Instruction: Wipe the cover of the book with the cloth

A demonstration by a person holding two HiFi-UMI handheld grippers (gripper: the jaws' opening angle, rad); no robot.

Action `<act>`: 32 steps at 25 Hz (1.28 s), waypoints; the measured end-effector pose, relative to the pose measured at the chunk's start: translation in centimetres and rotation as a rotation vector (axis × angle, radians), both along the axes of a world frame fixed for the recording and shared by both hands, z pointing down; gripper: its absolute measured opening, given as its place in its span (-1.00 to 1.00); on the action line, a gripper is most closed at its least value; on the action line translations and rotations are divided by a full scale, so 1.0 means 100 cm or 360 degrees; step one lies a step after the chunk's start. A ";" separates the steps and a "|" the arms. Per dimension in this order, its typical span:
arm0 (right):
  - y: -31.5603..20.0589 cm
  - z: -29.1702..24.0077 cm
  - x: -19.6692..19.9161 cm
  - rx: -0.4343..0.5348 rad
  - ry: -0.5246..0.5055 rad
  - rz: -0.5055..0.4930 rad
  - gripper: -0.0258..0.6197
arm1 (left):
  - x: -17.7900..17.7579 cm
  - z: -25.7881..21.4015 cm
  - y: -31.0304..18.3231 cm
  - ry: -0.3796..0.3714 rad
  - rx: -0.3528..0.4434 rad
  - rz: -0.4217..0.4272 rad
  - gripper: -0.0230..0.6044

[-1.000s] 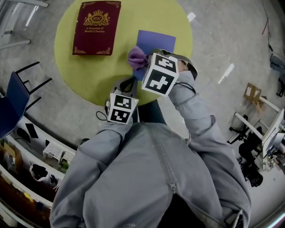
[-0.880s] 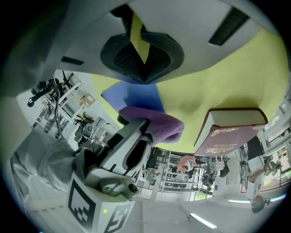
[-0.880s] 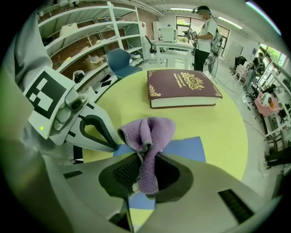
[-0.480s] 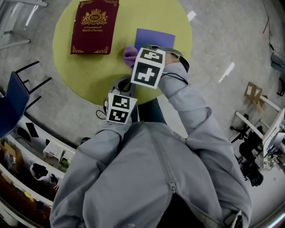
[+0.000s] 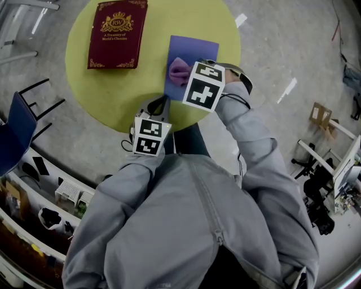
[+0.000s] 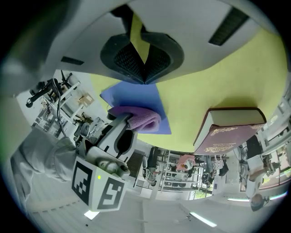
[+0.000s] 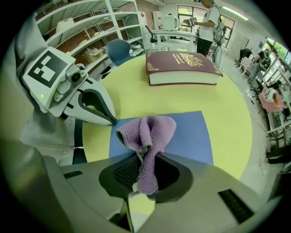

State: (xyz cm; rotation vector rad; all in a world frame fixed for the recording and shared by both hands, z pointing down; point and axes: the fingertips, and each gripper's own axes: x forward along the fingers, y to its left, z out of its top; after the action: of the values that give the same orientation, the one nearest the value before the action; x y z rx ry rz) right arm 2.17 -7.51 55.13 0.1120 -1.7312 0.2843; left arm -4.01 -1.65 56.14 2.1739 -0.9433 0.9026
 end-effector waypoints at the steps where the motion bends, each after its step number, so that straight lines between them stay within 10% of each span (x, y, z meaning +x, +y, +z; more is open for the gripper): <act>1: 0.001 0.001 0.004 0.0002 0.0008 0.0004 -0.62 | 0.000 0.000 0.000 -0.0001 0.0000 0.0000 -0.87; 32: 0.018 -0.003 0.084 0.0045 0.0191 0.0146 -0.62 | -0.007 0.001 0.011 -0.0047 -0.0014 0.0038 -0.87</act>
State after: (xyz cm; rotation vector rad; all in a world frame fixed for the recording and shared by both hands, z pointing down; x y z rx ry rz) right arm 10.55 -5.74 54.85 0.2252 -1.6139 0.3141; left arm -4.74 -0.53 56.23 2.1744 -0.9277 0.9512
